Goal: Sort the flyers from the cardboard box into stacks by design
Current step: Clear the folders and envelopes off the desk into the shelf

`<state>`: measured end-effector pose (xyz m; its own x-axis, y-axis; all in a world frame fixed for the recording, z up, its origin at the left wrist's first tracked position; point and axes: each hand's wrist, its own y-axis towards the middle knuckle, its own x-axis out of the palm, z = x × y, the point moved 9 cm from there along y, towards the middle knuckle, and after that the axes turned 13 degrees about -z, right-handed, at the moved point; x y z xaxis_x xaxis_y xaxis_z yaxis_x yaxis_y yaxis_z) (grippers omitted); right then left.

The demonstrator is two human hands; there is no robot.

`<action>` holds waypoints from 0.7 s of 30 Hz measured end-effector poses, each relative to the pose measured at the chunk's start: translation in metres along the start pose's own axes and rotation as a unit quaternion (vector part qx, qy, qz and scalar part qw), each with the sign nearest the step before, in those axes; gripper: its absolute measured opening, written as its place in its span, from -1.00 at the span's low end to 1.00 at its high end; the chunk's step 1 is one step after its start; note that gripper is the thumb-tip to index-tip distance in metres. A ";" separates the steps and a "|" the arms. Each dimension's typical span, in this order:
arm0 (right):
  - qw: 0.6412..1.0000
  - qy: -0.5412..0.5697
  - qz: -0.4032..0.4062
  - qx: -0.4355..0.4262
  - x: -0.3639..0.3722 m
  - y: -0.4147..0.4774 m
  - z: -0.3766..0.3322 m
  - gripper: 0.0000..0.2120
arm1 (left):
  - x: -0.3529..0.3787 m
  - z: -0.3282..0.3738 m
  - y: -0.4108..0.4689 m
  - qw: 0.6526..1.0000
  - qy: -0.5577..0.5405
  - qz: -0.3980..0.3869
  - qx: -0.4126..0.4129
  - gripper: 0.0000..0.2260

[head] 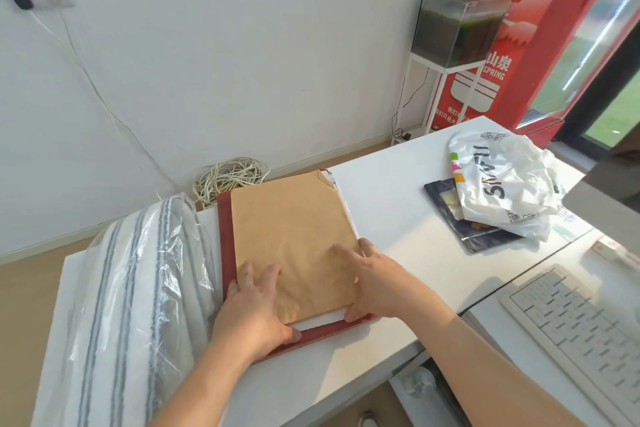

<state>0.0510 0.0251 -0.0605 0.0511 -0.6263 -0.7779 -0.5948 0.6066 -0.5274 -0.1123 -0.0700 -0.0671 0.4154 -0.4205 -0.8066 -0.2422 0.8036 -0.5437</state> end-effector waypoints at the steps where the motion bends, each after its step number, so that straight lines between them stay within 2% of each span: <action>1: 1.000 0.012 0.012 -0.010 -0.002 -0.002 0.002 -0.01 | 0.001 0.004 -0.002 1.000 0.016 0.012 0.011 -0.09; 4: 0.999 0.011 0.020 -0.025 0.001 -0.010 0.010 -0.10 | 0.007 0.013 -0.006 0.998 0.059 0.005 0.018 -0.17; 7: 0.998 0.047 -0.033 -0.013 0.009 -0.019 0.031 -0.08 | 0.000 0.023 -0.009 0.990 0.135 -0.033 -0.014 -0.21; 8: 0.998 0.064 -0.019 -0.003 0.002 -0.025 0.043 -0.12 | -0.008 0.032 -0.010 0.984 0.173 -0.024 -0.018 -0.25; 10: 0.994 0.051 0.078 0.050 -0.032 -0.038 0.083 -0.34 | -0.026 0.069 -0.011 0.973 0.227 0.037 0.030 -0.37; 12: 0.978 0.009 0.150 0.145 -0.065 -0.052 0.134 -0.54 | -0.033 0.121 -0.008 0.968 0.189 0.094 0.138 -0.54; 14: 0.965 -0.013 0.132 0.224 -0.079 -0.054 0.182 -0.62 | -0.030 0.170 0.003 0.963 0.110 0.099 0.224 -0.66; 18: 0.958 -0.018 0.073 0.276 -0.080 -0.042 0.238 -0.68 | -0.013 0.247 0.048 0.951 0.042 0.074 0.299 -0.72; 21: 0.957 -0.005 0.062 0.283 -0.072 -0.031 0.257 -0.61 | -0.002 0.293 0.087 0.948 0.020 0.039 0.316 -0.72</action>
<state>0.2717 0.1771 -0.0757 0.0175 -0.5292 -0.8483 -0.0677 0.8459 -0.5291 0.1228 0.1244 -0.0443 0.3819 -0.3541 -0.8537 0.3076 0.9197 -0.2439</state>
